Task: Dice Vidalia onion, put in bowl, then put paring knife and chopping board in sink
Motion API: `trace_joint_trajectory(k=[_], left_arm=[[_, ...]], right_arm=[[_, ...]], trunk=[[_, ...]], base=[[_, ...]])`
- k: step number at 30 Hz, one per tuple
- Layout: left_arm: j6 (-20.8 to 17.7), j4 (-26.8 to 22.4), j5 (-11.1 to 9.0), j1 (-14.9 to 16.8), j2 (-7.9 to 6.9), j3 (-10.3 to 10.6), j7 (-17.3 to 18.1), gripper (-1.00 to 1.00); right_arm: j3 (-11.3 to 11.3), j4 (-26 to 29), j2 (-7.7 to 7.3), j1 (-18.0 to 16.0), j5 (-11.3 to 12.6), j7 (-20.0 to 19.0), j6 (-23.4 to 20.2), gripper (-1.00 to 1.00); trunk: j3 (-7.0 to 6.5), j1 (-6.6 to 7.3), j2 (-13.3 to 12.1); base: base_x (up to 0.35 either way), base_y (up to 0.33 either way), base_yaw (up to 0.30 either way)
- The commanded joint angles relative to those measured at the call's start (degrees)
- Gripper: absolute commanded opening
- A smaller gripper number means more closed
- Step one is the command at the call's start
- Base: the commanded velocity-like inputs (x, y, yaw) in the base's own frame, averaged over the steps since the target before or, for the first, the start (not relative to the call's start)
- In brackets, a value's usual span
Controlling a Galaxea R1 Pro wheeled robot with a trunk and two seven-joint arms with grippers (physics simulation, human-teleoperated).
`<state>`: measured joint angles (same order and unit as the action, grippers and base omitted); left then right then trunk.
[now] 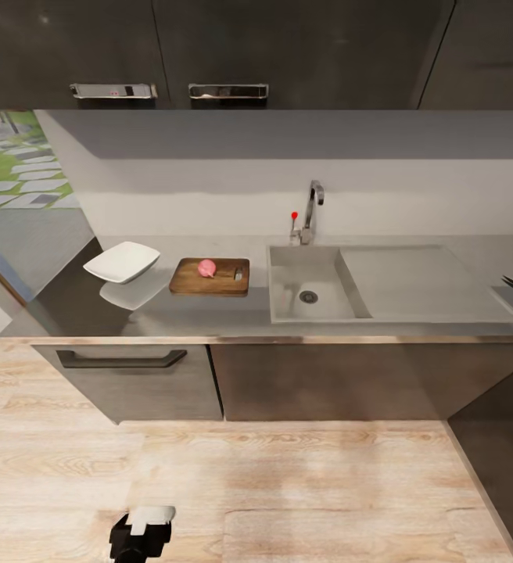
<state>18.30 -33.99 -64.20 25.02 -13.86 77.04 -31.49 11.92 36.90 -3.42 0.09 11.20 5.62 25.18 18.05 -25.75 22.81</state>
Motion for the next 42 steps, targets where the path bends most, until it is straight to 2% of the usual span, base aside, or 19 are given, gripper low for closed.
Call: trace_joint_trajectory(k=[1,2,3,7,15,42], left_arm=[[0.52,1.21,-1.95,0.11,0.09,0.75,1.90,1.00],[0.59,1.82,-2.57,0.11,0.14,0.84,2.90,1.00],[0.79,4.94,-5.11,0.11,0.76,1.04,6.20,1.00],[0.85,7.86,-6.26,0.11,1.81,1.10,7.20,1.00],[0.86,9.84,-6.62,0.11,2.16,1.10,7.45,1.00],[0.81,10.34,-6.64,0.11,2.58,1.17,7.67,1.00]], right_arm=[[-0.59,0.10,-0.10,0.00,0.49,0.46,0.12,1.00],[-1.79,0.10,-0.10,0.00,0.49,0.45,0.12,1.00],[-4.07,0.10,-0.10,0.00,0.48,0.40,0.13,1.00],[-5.06,0.06,-0.07,0.00,0.40,0.36,0.13,1.00],[-5.11,0.01,0.02,0.00,0.32,0.28,0.13,1.00],[-4.89,0.01,0.08,0.00,0.25,0.27,0.13,1.00]], trunk=[[0.01,-0.04,0.11],[-0.07,-0.04,0.11],[-0.16,-0.04,0.11],[-0.52,-0.04,0.11],[-1.24,-0.04,0.11],[-3.68,-0.04,0.11]], base=[[0.000,0.000,0.000],[0.000,0.000,0.000],[0.000,0.000,0.000],[0.000,0.000,0.000],[0.000,0.000,0.000],[0.000,0.000,0.000]])
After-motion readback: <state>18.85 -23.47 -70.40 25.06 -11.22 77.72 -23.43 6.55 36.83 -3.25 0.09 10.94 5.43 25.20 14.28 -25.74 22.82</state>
